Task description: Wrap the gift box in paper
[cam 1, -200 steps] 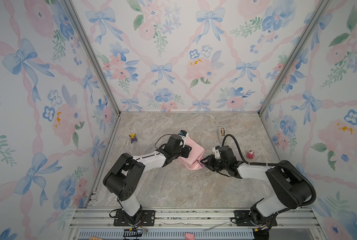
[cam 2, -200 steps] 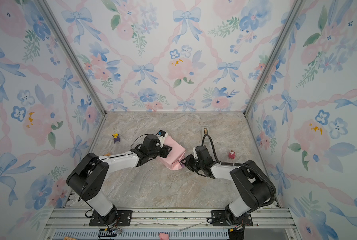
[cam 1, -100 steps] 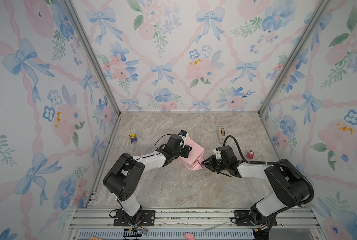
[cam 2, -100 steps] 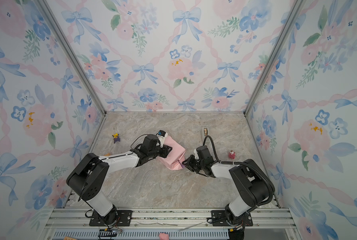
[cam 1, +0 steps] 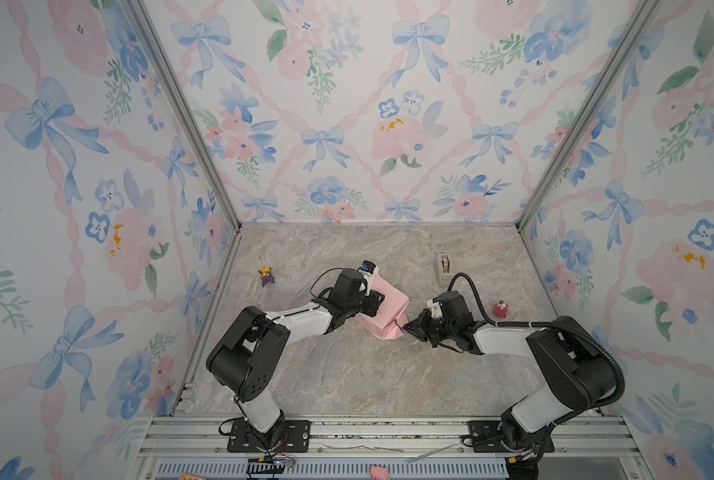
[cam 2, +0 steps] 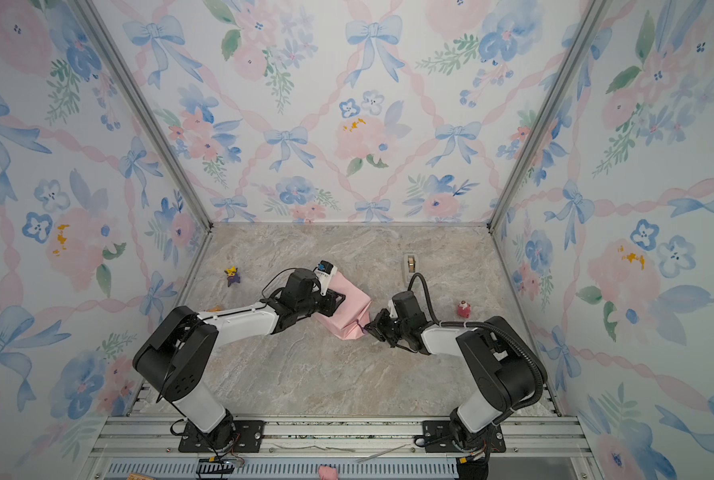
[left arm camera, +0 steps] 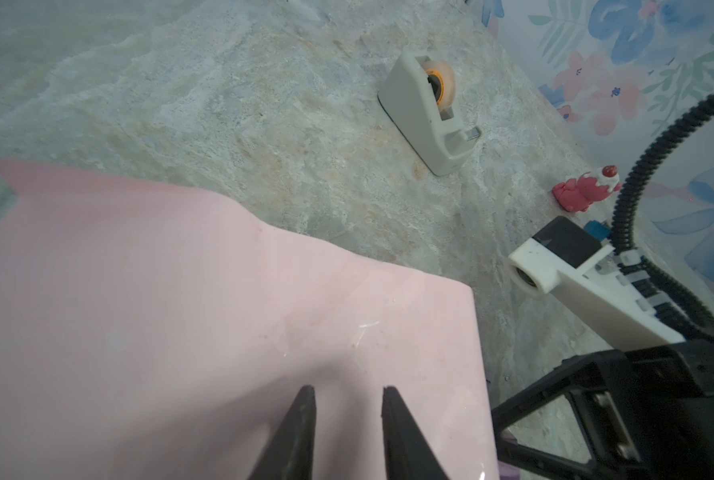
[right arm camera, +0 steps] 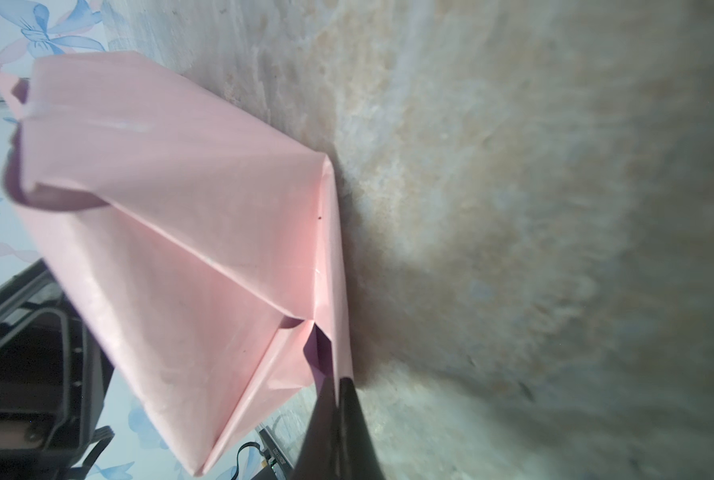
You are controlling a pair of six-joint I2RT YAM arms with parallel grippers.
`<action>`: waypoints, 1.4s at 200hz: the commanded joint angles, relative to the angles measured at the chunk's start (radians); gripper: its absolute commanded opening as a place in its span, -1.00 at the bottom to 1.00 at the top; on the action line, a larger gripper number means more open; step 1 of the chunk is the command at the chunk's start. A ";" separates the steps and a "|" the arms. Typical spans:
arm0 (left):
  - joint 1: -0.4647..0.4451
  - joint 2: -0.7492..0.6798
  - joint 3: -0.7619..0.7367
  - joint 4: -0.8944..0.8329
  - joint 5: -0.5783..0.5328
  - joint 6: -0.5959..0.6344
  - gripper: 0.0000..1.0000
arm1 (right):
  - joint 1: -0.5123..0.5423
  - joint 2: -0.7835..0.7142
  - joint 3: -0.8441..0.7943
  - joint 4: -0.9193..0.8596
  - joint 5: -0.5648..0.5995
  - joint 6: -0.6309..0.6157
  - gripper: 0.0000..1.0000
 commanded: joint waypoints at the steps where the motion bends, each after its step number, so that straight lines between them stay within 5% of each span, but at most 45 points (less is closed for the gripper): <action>1: 0.009 -0.007 -0.015 -0.002 0.009 0.064 -0.38 | 0.004 -0.014 0.029 0.056 -0.011 0.047 -1.00; 143: -0.009 -0.025 -0.020 0.006 0.020 0.184 -0.29 | 0.030 0.046 0.078 0.166 0.001 0.162 -1.00; 168: -0.024 -0.060 -0.007 0.006 0.034 0.254 -0.14 | 0.032 0.046 0.079 0.181 0.003 0.170 -1.00; 193: -0.046 -0.118 -0.017 0.006 0.062 0.368 0.23 | 0.032 0.046 0.075 0.176 0.009 0.167 -1.00; 229: -0.091 -0.206 -0.078 0.007 0.124 0.628 0.49 | 0.034 0.046 0.075 0.165 0.007 0.160 -1.00; 251: -0.145 -0.220 -0.129 0.007 0.037 0.801 0.54 | 0.034 0.046 0.073 0.170 0.007 0.161 -1.00; 280: -0.188 -0.193 -0.134 0.009 -0.150 0.811 0.60 | 0.036 0.046 0.067 0.174 0.007 0.162 -1.00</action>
